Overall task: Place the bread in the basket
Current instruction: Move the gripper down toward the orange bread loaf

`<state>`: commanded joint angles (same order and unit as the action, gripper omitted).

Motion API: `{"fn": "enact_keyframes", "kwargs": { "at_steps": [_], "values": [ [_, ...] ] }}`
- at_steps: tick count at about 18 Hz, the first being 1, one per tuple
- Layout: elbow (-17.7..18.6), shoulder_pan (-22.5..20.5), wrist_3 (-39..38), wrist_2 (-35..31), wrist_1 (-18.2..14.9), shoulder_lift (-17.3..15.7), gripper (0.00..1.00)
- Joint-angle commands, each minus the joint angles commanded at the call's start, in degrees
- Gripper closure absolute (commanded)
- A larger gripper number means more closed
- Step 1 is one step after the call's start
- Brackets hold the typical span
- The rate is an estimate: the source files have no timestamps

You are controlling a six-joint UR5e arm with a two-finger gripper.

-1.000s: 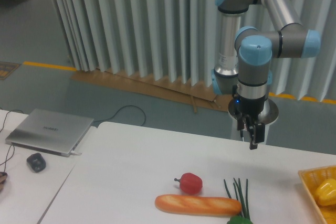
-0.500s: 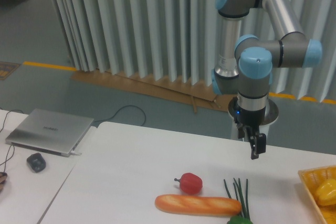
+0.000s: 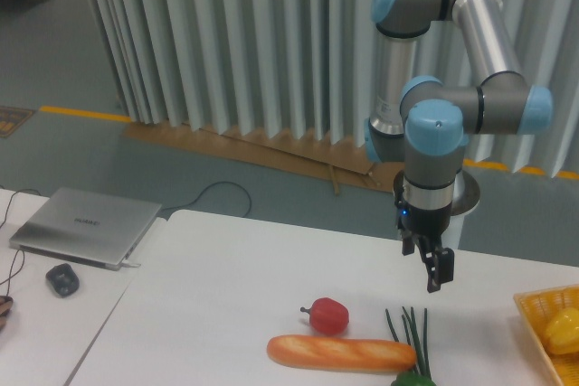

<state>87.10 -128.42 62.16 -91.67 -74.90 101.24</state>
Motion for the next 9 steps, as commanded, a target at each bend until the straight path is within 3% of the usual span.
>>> {"fn": "enact_keyframes", "kwargs": {
  "at_steps": [9],
  "values": [
    [-1.32, 6.25, -2.74, -2.81, 1.16, 5.71, 0.0]
  ]
}}
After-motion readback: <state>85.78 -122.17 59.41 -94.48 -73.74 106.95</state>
